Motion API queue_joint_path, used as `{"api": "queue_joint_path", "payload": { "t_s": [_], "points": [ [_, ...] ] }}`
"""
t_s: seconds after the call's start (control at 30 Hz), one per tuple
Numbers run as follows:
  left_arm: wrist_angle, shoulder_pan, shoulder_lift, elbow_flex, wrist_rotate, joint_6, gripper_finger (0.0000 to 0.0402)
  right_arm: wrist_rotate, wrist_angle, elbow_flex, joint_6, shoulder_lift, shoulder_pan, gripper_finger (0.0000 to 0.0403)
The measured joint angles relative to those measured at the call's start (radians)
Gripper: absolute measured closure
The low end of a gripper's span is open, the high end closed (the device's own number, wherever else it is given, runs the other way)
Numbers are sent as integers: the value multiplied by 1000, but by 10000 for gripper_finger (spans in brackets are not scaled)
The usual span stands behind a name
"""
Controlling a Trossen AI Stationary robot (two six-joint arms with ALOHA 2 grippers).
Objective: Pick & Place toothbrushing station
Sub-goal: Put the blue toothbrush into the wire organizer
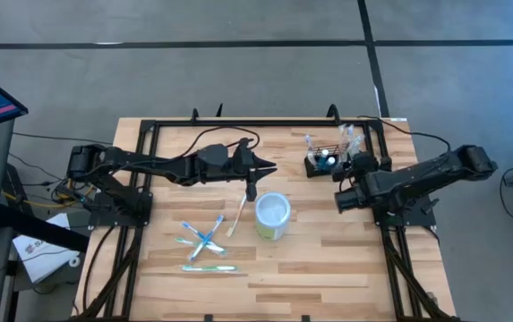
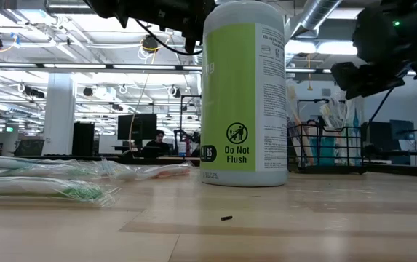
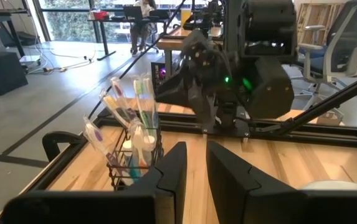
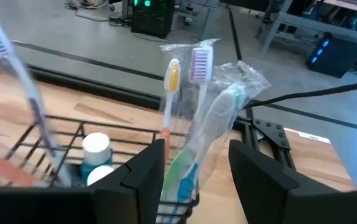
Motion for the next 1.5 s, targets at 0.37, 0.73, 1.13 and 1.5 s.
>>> {"api": "queue_joint_path", "payload": {
  "t_s": [0.37, 0.73, 1.13, 1.5],
  "points": [
    [-130, 0, -61, 0, 0, 0, 348, -26, -74, 93, 33, 0, 183, 238],
    [-485, -5, -221, 0, -38, -81, 348, -17, -67, 185, -40, 0, 372, 244],
    [-898, -58, -233, -3, -38, -266, 348, 15, -43, 220, -51, 2, 556, 249],
    [-950, -192, -240, -133, -25, -487, 348, 9, -13, 220, -56, 4, 642, 252]
  ]
}}
